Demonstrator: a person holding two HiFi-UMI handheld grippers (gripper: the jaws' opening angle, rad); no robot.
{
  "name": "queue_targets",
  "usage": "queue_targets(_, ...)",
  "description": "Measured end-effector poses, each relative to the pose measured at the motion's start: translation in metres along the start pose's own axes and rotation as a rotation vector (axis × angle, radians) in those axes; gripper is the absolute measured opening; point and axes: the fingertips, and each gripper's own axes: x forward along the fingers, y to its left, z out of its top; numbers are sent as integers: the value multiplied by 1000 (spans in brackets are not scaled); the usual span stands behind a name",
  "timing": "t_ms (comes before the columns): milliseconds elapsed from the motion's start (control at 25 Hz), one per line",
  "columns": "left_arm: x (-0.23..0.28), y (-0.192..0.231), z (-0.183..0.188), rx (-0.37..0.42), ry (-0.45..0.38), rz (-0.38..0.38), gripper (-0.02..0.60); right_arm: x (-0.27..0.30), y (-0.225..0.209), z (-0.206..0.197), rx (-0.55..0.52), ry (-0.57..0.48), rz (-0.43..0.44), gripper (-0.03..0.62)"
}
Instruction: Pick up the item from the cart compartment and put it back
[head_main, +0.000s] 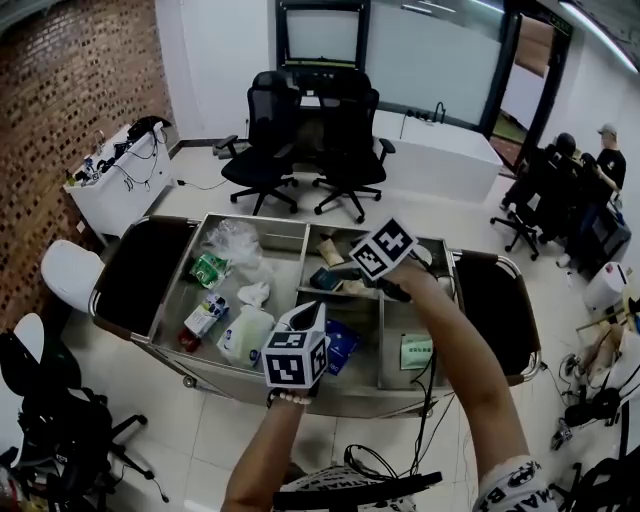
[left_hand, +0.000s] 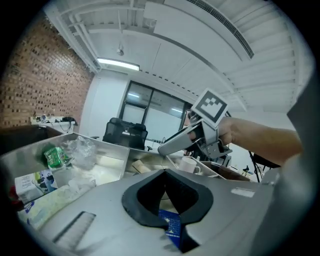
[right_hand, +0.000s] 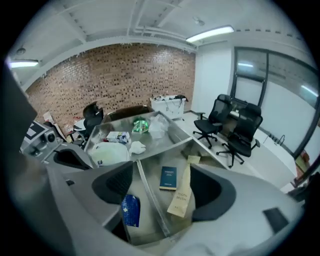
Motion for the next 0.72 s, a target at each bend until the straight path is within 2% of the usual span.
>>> queue_targets(240, 10, 10, -6, -30, 7, 3, 2, 74, -10, -25, -18, 250, 106, 370)
queue_targets(320, 13, 17, -7, -36, 11, 13, 2, 92, -13, -31, -20, 319, 118, 370)
queue_targets(480, 11, 25, -11, -38, 16, 19, 2, 120, -21, -36, 4, 378, 104, 359)
queue_targets(720, 7, 31, -18, -42, 32, 16, 2, 146, -20, -49, -40, 458, 74, 358)
